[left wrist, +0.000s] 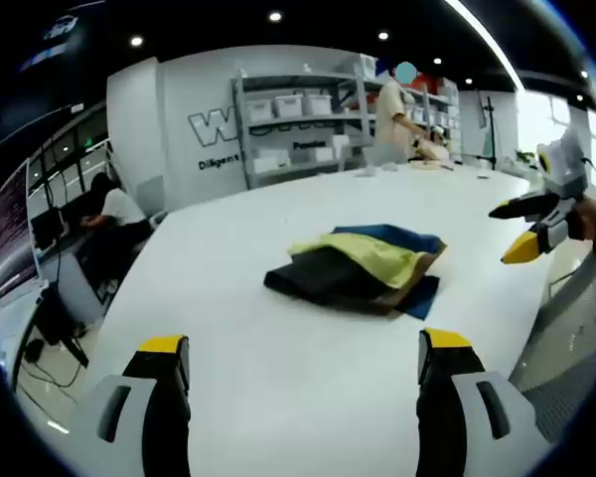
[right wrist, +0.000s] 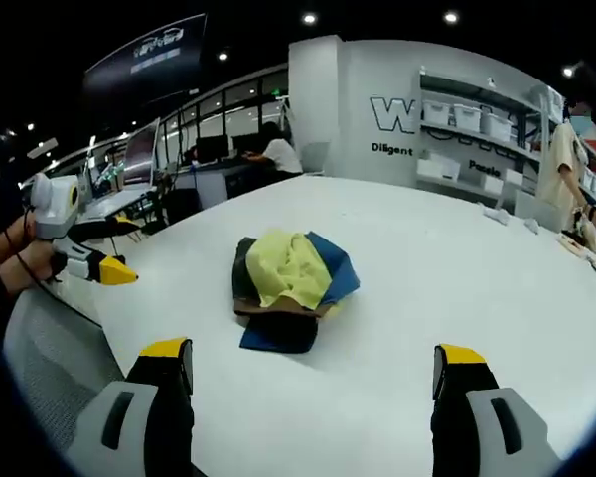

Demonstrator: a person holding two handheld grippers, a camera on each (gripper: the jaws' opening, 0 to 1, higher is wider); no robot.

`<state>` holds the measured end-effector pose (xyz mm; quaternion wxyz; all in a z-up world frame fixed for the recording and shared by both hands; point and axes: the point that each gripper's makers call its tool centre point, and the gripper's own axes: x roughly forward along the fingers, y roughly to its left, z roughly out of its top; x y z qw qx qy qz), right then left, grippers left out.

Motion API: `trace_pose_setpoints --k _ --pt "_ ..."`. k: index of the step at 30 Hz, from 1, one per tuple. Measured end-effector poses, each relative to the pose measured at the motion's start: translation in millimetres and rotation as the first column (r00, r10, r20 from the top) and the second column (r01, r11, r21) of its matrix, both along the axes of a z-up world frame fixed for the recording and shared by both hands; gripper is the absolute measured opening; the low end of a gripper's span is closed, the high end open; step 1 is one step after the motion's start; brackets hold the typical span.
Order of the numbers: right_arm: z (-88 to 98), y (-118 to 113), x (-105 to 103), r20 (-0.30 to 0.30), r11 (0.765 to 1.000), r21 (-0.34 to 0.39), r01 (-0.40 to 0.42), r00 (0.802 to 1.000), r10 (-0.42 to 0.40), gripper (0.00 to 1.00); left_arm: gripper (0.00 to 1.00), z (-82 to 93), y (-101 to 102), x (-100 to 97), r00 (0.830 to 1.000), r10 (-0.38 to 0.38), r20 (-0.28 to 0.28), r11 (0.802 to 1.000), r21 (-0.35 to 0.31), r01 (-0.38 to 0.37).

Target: Fold the garment on the visible template until the final outline fits inside the template.

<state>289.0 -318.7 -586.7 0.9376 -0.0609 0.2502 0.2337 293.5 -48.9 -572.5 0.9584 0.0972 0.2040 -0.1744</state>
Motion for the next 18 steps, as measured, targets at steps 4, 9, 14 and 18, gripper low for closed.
trace_pose_setpoints --k 4,9,14,18 --pt "-0.5 0.1 -0.4 -0.002 1.0 -0.003 0.0 1.0 0.0 0.99 0.9 -1.6 1.1 -0.6 1.0 0.004 -0.007 1.0 0.005 -0.004" --pt "-0.9 -0.3 -0.4 -0.003 1.0 -0.006 0.001 1.0 -0.001 0.99 0.9 -2.6 0.8 -0.7 1.0 0.001 -0.012 1.0 0.008 -0.001" --pt "-1.0 -0.4 -0.4 -0.003 1.0 -0.01 0.002 1.0 -0.002 0.99 0.89 -3.8 1.1 -0.7 1.0 0.001 -0.018 1.0 0.017 0.0" --pt "-3.7 -0.4 -1.3 -0.008 1.0 -0.03 -0.002 1.0 0.002 0.99 0.89 -4.3 0.3 -1.1 1.0 -0.004 -0.02 1.0 0.019 0.004"
